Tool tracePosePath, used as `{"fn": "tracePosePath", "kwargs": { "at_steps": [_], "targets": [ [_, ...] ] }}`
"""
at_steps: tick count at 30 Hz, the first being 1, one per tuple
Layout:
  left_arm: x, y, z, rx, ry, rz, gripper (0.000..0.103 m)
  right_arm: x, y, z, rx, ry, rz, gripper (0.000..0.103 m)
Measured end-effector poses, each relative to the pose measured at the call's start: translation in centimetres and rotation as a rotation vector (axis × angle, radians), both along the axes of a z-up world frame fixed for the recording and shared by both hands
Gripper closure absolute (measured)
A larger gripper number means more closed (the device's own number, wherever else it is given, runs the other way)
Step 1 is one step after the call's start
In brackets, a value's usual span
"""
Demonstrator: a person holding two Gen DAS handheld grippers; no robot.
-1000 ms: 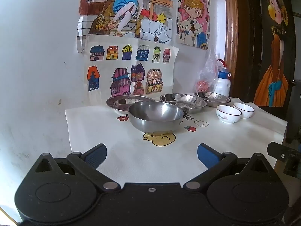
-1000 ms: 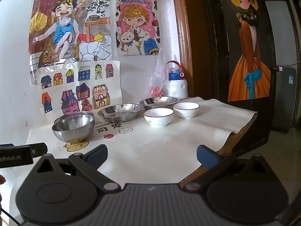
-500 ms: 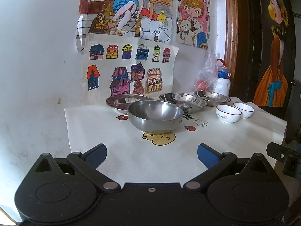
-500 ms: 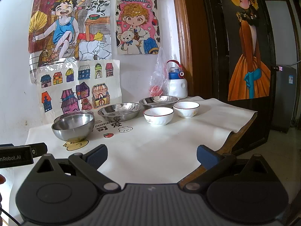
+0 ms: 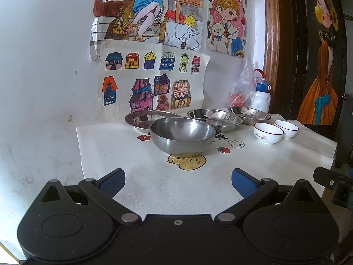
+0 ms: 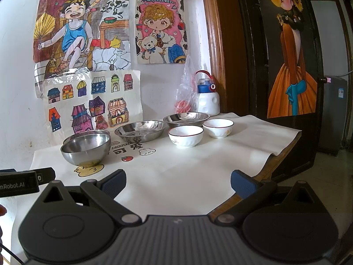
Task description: Organize plates and bowls
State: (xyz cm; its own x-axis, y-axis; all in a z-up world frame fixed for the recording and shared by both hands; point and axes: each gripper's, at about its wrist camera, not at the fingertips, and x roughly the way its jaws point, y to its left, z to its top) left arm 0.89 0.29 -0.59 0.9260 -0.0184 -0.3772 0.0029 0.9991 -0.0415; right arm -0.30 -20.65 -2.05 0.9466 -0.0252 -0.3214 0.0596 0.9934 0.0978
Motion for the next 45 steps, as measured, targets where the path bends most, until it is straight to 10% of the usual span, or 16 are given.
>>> {"fn": "tracePosePath", "kwargs": {
  "at_steps": [45],
  "targets": [
    [-0.19, 0.25, -0.4, -0.005, 0.0, 0.005, 0.001, -0.06, 0.32, -0.23, 0.003, 0.005, 0.01, 0.0]
  ]
}}
